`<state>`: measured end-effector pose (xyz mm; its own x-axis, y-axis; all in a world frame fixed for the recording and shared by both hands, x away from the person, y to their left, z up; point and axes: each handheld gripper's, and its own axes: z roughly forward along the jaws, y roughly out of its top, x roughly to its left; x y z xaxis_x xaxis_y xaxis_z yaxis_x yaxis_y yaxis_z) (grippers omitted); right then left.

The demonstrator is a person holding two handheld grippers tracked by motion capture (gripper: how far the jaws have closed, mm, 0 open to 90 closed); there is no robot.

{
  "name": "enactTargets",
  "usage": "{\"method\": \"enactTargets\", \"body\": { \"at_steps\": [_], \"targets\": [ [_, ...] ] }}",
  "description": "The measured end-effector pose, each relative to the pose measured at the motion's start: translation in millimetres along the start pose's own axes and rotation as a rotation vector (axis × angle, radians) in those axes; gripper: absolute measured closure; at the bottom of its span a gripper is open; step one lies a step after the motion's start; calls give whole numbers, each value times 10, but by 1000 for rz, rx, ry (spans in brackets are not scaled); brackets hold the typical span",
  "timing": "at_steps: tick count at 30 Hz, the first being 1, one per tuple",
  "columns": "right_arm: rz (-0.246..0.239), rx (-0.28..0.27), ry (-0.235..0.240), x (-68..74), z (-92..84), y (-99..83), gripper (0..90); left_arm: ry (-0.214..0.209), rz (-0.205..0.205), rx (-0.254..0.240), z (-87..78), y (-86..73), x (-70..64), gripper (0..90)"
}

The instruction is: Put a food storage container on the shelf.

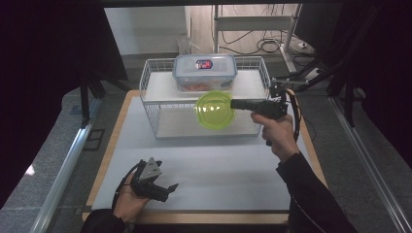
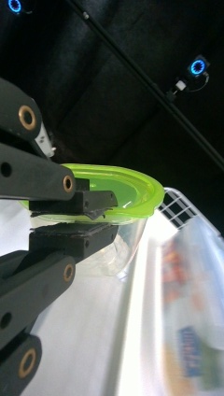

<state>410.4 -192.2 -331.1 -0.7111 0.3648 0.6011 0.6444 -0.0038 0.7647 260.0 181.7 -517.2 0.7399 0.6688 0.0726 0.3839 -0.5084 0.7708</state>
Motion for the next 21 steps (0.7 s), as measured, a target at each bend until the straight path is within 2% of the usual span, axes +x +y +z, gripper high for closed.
{"method": "enactTargets", "body": {
  "at_steps": [1, 2, 3, 4, 8, 11, 12, 13, 19, 21],
  "targets": [
    [-3, -11, 3, 44, -16, 102, 848, -2, -4, -2, 0, 1, -2, 28],
    [-3, -11, 3, 44, -16, 102, 848, -1, -4, -3, 1, 1, -2, 28],
    [-9, -18, 2, 87, -25, 201, 848, -2, -5, -3, 1, 1, -2, 28],
    [-9, -18, 2, 87, -25, 201, 848, -2, -5, -3, 1, 1, -2, 28],
    [-19, -37, -3, 167, -15, 393, 848, -4, -5, -2, -5, 2, 0, 29],
    [-25, -54, -12, 212, 6, 541, 848, -5, -9, -5, -11, 1, 2, 28],
    [-21, -57, -19, 235, 31, 639, 848, -3, -7, -7, -15, 2, 5, 28],
    [-21, -57, -19, 235, 31, 639, 848, -3, -7, -7, -15, 2, 5, 28],
    [-3, -80, -58, 214, 212, 953, 848, -5, -21, -49, -61, 4, 21, 27],
    [1, -82, -66, 207, 243, 991, 847, -4, -24, -56, -67, 4, 23, 26]
  ]
}}
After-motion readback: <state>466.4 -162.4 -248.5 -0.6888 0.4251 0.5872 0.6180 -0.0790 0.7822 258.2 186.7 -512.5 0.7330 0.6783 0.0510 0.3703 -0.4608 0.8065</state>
